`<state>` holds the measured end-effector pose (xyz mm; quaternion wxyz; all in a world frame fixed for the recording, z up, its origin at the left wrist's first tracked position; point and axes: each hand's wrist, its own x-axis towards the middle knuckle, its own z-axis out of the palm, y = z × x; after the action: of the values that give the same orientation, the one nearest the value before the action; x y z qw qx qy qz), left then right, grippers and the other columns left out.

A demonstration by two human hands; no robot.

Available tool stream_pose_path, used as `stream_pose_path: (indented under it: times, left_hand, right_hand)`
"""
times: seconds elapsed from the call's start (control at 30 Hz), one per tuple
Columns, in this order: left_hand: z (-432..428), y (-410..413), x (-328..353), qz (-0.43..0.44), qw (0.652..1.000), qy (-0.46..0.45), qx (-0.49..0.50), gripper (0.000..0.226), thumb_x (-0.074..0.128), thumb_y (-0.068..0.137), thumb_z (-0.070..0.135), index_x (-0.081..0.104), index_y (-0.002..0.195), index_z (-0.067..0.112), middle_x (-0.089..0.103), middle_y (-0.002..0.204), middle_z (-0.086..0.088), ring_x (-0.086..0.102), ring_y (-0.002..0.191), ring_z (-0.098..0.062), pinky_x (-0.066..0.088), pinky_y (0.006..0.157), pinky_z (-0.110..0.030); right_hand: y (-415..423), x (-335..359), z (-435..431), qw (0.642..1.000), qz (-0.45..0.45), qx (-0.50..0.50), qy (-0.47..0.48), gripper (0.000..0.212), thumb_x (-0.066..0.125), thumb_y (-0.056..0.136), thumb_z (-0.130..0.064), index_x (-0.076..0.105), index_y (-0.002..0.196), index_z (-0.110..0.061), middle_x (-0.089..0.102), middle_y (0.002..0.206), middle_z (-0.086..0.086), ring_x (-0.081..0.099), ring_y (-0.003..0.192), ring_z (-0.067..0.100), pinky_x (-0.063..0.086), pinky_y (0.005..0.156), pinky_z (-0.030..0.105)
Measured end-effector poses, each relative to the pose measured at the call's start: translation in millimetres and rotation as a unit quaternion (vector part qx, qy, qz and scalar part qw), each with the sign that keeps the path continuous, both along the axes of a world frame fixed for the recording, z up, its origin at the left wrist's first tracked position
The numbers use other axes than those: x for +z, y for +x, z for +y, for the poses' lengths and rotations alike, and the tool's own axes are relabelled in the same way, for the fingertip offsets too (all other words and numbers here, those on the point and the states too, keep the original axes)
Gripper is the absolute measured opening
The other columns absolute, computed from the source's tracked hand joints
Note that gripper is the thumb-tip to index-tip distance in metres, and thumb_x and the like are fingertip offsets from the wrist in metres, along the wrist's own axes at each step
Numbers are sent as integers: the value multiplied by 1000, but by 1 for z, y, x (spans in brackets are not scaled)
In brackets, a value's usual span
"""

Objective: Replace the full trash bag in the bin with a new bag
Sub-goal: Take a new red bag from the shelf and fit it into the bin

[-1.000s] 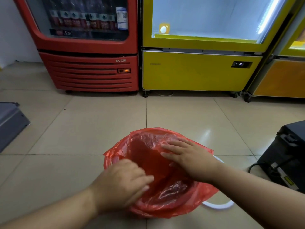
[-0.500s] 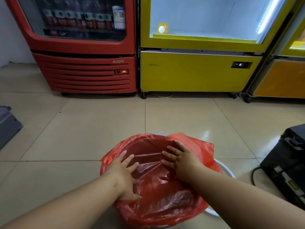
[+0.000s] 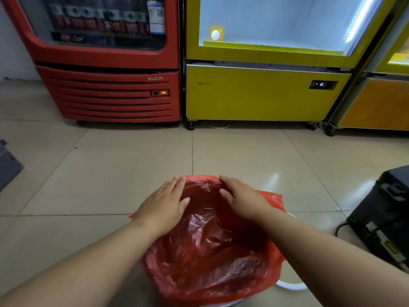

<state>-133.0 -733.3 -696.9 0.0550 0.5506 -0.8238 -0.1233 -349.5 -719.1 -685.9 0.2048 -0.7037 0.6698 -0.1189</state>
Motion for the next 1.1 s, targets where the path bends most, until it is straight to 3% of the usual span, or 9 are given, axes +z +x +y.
stream_pose_path:
  times: [0.13,0.23,0.37,0.47,0.63,0.77,0.87,0.97,1.1]
  left_hand:
    - [-13,5,-1,103,992,55,43,51,30,97,38,24,145,22,29,153,1,29,139,-16,25,111,-31]
    - [-18,11,-2,180,973,107,96,44,33,97,35,38,138,18,41,147,-5,38,134,-18,29,108,-31]
    - [-14,19,-6,302,932,134,150,38,36,97,34,55,124,15,57,131,-7,51,117,-18,41,92,-30]
    - [-8,26,-9,342,913,129,183,41,35,97,36,60,119,13,61,125,-6,50,108,-11,31,88,-22]
    - [24,34,-8,362,913,77,169,40,38,96,35,53,127,16,54,130,0,42,121,-7,27,99,-21]
    - [74,43,-2,96,994,-54,-15,66,17,89,63,17,144,27,11,156,7,4,145,-12,-3,115,-19]
    - [110,46,9,-58,979,-100,-168,65,12,92,60,48,133,25,47,141,3,41,131,-21,11,108,-27]
    - [129,51,9,-120,964,-99,-217,63,14,92,57,62,119,27,62,125,8,57,117,-13,13,108,-30]
    - [137,54,11,-150,965,-70,-205,61,13,93,55,64,116,30,65,120,9,60,112,-11,11,109,-31]
  right_hand:
    - [-9,8,-12,967,-205,-126,88,41,41,97,-40,61,121,-15,62,125,10,58,114,25,42,99,34]
    - [-24,5,-4,847,-431,-245,193,51,43,95,-46,65,113,-5,65,101,20,63,75,29,52,73,36]
    - [-36,-10,20,748,-572,-275,194,53,35,97,-46,65,108,-5,70,81,19,68,66,29,56,65,35]
    - [-42,-24,47,716,-618,-277,171,56,32,96,-47,67,107,-4,71,92,23,69,85,35,53,82,45]
    - [-38,-25,91,835,-466,-286,60,53,25,97,-51,72,101,-28,75,97,1,68,97,21,56,81,40]
    - [-30,-14,124,952,-279,-112,-65,26,37,95,-46,50,105,-65,57,106,-44,48,105,-23,38,88,-1]
    - [-34,-25,150,984,-175,-23,-38,65,41,88,-54,11,144,-41,19,149,-28,15,138,-13,15,113,9]
    - [-35,-38,169,996,-89,10,-13,89,40,78,-59,-18,138,-28,-15,149,-20,-4,143,-1,-1,112,7]
    - [-32,-25,170,996,-17,38,-76,93,30,81,-71,-7,147,-17,-6,156,-5,3,146,10,7,118,25]
